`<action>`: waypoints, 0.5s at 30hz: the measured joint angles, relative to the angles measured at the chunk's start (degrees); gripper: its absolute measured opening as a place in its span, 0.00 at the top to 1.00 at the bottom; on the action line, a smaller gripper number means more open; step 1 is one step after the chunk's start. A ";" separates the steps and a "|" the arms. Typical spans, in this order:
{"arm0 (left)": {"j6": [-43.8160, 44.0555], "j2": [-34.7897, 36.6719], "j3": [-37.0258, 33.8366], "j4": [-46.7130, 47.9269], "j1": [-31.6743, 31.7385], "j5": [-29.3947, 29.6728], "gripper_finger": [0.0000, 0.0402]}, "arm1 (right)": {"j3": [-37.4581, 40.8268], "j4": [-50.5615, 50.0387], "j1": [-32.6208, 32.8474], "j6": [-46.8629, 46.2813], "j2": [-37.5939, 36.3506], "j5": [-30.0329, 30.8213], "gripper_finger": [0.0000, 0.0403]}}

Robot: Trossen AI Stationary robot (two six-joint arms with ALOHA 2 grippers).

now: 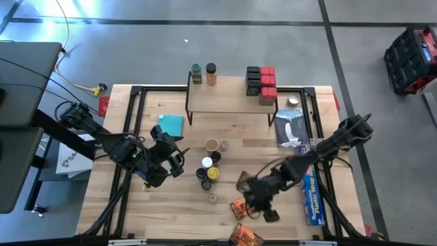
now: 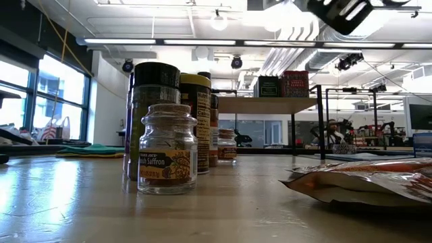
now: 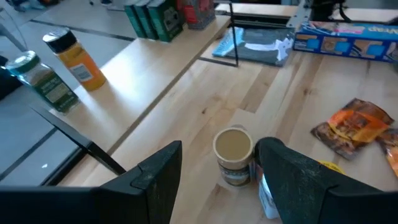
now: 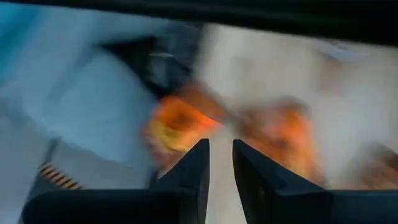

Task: Shelf spices
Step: Put the orange seasoning pack on the shelf

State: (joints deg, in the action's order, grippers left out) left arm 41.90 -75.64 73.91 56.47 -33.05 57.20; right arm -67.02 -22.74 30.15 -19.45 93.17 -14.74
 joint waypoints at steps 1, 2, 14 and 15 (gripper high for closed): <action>0.01 0.00 0.00 -0.03 0.07 0.42 0.48 | 2.26 4.98 0.70 1.88 0.00 -1.42 0.84; 0.00 0.00 0.00 -0.20 0.18 0.59 0.48 | 4.47 9.31 1.46 3.82 0.00 -2.00 0.84; 0.58 0.00 0.00 -5.26 1.15 -0.68 0.48 | 12.70 27.78 8.18 21.80 4.93 -3.23 0.85; 1.17 0.00 0.00 -5.78 1.15 -0.78 0.48 | 12.69 28.20 8.38 24.26 5.81 -3.26 0.86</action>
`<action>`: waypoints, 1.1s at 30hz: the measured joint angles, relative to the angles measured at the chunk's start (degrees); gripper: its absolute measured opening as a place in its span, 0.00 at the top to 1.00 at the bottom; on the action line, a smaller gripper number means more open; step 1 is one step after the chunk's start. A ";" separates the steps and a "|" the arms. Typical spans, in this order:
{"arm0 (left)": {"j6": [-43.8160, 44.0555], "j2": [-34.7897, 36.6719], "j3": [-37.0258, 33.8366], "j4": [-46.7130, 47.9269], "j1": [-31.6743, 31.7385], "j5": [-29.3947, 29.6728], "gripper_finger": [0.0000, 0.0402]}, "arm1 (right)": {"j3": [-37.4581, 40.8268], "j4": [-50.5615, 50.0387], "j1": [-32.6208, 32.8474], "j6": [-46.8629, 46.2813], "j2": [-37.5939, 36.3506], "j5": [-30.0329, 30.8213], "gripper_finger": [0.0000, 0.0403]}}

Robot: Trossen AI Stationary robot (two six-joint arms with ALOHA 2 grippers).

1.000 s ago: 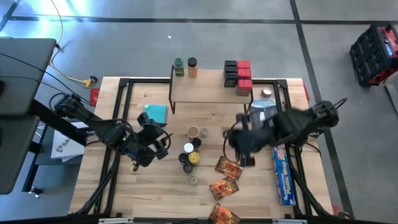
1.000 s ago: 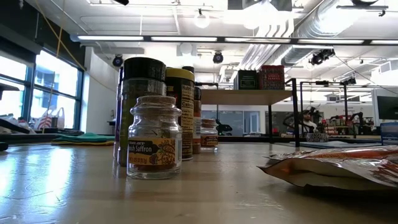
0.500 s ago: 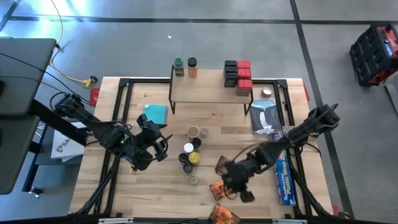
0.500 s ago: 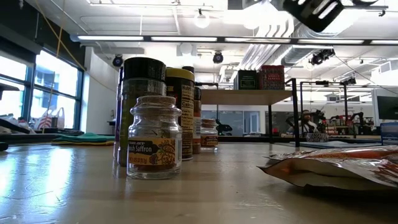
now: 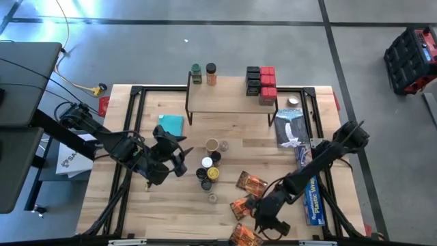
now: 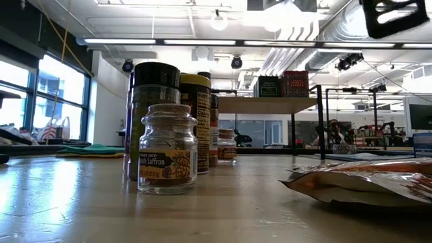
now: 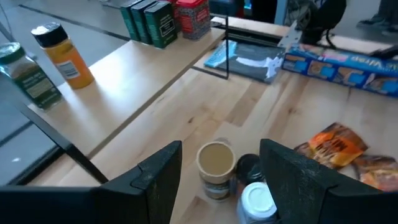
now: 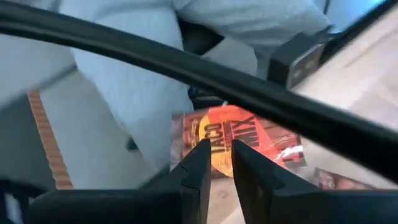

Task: Shelf spices
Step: Put the orange seasoning pack on the shelf

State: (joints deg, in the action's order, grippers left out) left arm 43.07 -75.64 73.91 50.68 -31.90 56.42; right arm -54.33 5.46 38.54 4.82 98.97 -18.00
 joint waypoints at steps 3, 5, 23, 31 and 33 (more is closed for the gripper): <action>0.88 0.00 0.00 -1.48 0.02 0.55 0.48 | 0.00 -0.01 0.11 7.52 2.60 -0.37 0.91; 1.85 0.00 0.00 -1.64 0.02 2.01 0.48 | 0.00 0.87 -0.38 12.96 4.29 -2.53 0.95; 12.39 0.00 0.00 -4.80 4.69 4.24 0.48 | 3.90 3.34 -9.85 40.75 8.74 -20.26 1.00; 11.18 -0.11 0.00 -4.76 2.70 2.39 0.48 | 4.57 -0.29 -8.35 29.24 -0.09 -9.82 1.00; 10.41 -0.51 0.00 -4.73 1.75 2.43 0.48 | 4.57 0.66 -7.78 19.94 -2.84 -7.80 1.00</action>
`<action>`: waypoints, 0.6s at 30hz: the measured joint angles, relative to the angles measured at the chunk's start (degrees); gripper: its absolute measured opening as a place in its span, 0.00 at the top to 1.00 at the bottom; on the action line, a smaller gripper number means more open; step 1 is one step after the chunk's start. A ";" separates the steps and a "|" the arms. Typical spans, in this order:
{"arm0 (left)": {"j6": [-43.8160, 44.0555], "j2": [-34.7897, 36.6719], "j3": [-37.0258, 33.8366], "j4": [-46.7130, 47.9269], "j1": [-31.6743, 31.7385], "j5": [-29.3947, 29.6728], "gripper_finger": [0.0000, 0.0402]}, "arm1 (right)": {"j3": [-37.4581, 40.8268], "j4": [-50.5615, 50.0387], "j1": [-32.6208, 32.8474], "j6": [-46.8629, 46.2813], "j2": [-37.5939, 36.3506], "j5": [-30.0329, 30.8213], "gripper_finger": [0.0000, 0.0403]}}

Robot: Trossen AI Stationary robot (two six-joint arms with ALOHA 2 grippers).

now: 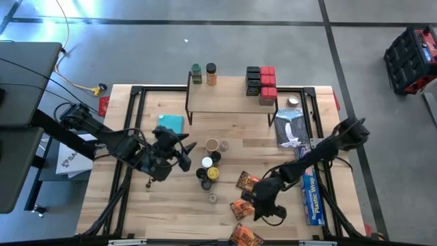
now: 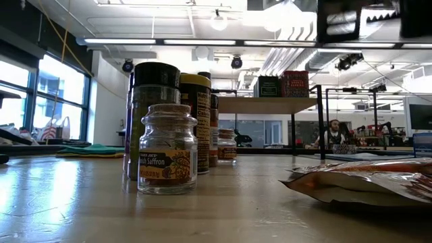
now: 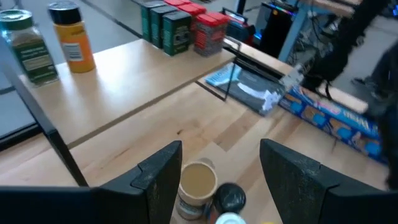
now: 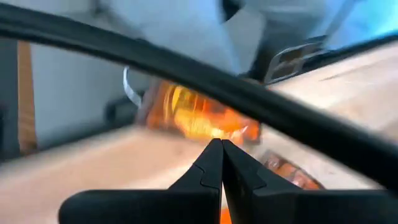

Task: Shelf spices
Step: Put the orange seasoning pack on the shelf

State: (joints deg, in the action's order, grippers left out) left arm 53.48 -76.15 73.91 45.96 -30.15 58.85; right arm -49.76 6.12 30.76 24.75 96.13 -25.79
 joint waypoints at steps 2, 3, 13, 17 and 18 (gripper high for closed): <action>-0.97 -0.58 0.00 -0.04 -1.02 -0.04 0.48 | -0.07 2.77 0.56 -13.50 -2.49 1.93 1.00; -1.38 -0.92 0.00 -0.05 -1.51 -0.03 0.48 | -0.11 4.30 1.01 -21.33 -3.54 3.74 1.00; -2.15 -5.24 0.00 -3.43 -5.34 -0.25 0.48 | -10.16 5.44 10.04 -66.79 2.78 19.22 1.00; -2.01 -6.98 0.00 -6.68 -6.71 0.38 0.48 | -13.58 5.44 12.19 -68.82 9.20 19.18 1.00; -1.72 -7.47 0.00 -7.59 -6.91 0.46 0.48 | -14.03 5.41 12.37 -69.04 10.85 19.20 1.00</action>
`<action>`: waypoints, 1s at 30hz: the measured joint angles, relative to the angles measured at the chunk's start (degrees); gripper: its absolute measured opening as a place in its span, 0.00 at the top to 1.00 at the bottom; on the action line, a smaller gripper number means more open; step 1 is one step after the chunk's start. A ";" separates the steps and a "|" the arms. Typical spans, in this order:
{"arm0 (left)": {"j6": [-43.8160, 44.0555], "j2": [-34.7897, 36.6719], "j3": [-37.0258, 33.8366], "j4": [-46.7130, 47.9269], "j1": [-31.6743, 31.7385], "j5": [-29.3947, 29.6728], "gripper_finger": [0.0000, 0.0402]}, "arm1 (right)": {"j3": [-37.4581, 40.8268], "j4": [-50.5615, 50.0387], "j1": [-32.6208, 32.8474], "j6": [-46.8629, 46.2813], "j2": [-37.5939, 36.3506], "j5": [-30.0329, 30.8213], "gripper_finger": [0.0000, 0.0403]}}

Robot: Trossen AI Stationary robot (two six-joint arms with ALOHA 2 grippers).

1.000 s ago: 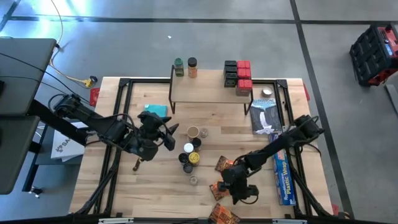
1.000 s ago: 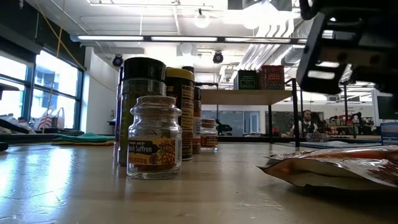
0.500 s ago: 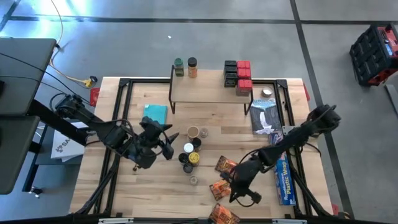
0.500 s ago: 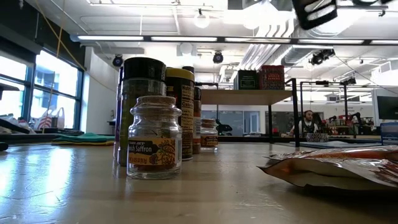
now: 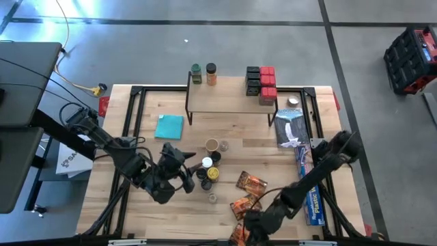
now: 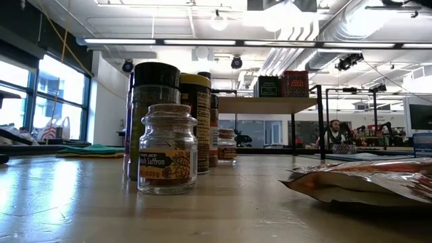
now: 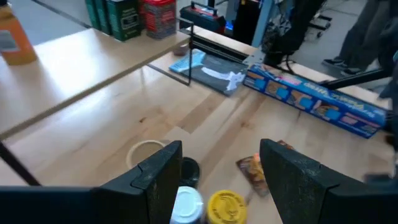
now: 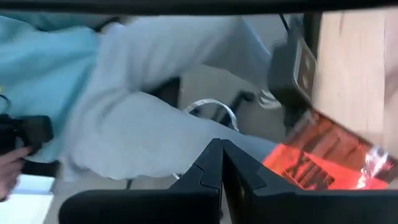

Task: Shelf spices
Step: Put the orange seasoning pack on the shelf

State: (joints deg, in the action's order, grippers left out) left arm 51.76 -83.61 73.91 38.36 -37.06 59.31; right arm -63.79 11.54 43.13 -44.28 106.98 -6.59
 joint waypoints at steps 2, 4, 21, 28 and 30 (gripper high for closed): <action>0.55 -1.07 0.00 -2.15 -0.29 0.33 0.48 | -0.43 0.97 0.09 -1.66 3.09 -0.28 1.00; 1.15 -1.99 0.00 -4.66 -0.60 0.24 0.48 | -0.71 2.48 0.05 -2.75 6.08 -1.79 1.00; 2.16 -7.11 0.00 -17.04 -2.76 0.57 0.48 | -0.76 -10.66 1.59 -0.51 9.21 -6.21 1.00; 1.48 -7.15 0.00 -17.02 -3.52 1.24 0.48 | -0.90 -23.61 -1.79 -0.46 5.67 -3.65 1.00; 0.52 -7.14 0.00 -17.02 -3.55 1.26 0.48 | -0.82 -28.69 -3.06 -0.46 3.92 -1.56 1.00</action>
State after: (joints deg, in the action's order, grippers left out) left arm 52.28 -90.75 73.91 21.34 -40.61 60.57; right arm -64.61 -17.15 40.07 -44.74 110.90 -8.15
